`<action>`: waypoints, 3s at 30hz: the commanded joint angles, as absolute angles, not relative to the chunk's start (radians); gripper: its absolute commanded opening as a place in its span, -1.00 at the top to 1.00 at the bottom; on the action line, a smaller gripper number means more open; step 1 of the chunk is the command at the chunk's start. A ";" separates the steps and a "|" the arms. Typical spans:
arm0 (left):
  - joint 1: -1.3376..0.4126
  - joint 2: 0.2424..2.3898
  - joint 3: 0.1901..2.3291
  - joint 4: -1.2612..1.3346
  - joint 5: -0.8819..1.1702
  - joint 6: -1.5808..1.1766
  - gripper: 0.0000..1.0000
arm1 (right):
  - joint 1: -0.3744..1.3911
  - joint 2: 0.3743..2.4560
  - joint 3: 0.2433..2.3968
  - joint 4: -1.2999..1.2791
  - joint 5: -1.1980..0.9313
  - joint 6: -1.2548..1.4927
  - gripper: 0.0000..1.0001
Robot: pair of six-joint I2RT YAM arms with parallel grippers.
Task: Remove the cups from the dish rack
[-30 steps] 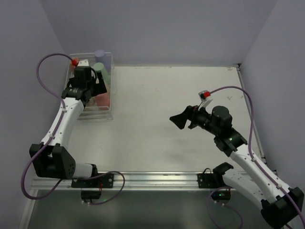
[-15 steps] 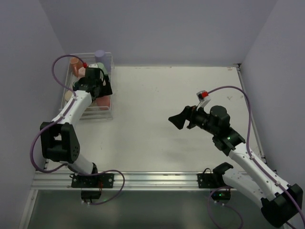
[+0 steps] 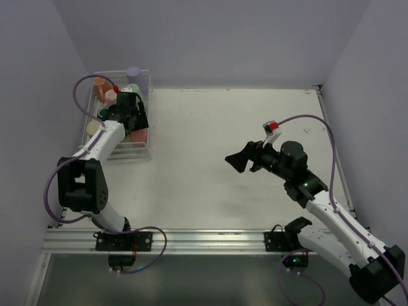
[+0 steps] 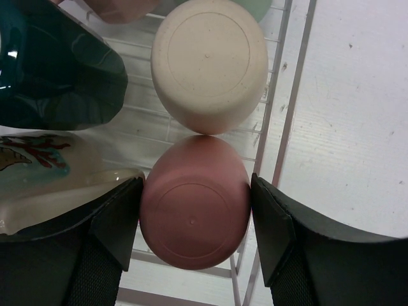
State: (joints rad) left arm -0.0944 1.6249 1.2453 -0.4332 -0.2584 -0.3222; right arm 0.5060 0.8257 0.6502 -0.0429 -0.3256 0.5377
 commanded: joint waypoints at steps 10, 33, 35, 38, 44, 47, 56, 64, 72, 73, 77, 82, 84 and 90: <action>-0.101 1.473 1.256 -0.396 -0.334 -0.321 -0.11 | 0.522 0.834 0.673 0.024 -0.350 0.570 -0.85; -0.115 0.841 0.827 0.179 0.630 -0.854 -0.01 | 0.716 1.009 0.700 0.639 -0.301 1.041 -0.75; -0.117 0.822 0.792 0.256 0.667 -0.911 0.01 | 0.732 1.032 0.687 0.663 -0.284 1.052 -0.75; -0.126 0.795 0.741 0.363 0.724 -0.989 0.02 | 0.750 1.074 0.704 0.701 -0.291 1.062 -0.75; -0.156 0.769 0.670 0.451 0.758 -1.034 0.04 | 0.801 1.129 0.756 0.726 -0.331 1.051 -0.70; -0.176 0.769 0.650 0.477 0.767 -1.049 0.04 | 0.811 1.140 0.765 0.752 -0.334 1.048 -0.50; -0.233 0.787 0.626 0.505 0.770 -1.061 0.03 | 0.813 1.169 0.776 0.784 -0.348 1.042 -0.14; -0.256 0.785 0.615 0.503 0.772 -1.028 -0.37 | 0.813 1.184 0.769 0.867 -0.330 1.080 1.00; -0.256 0.741 0.834 -0.057 0.493 -0.617 -1.00 | 0.810 1.112 0.906 0.302 -0.206 0.790 1.00; -0.256 0.738 0.859 -0.121 0.441 -0.523 -1.00 | 0.807 1.120 0.973 0.208 -0.160 0.740 1.00; -0.256 0.726 0.900 -0.305 0.195 -0.385 -1.00 | 0.750 1.160 1.083 -0.169 -0.062 0.525 1.00; -0.256 0.729 0.828 -0.318 0.169 -0.327 -1.00 | 0.549 1.260 1.212 -0.382 -0.039 0.390 1.00; -0.256 0.726 0.801 -0.314 0.167 -0.312 -1.00 | 0.508 1.361 1.311 -0.504 0.098 0.336 1.00; -0.256 0.693 0.747 -0.298 0.178 -0.282 -1.00 | 0.335 1.597 1.477 -0.638 0.195 0.242 1.00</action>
State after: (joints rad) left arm -0.2520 0.7231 0.7540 -0.3088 0.1993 -0.3424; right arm 0.4088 1.5364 1.4002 -0.5014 0.1047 0.3378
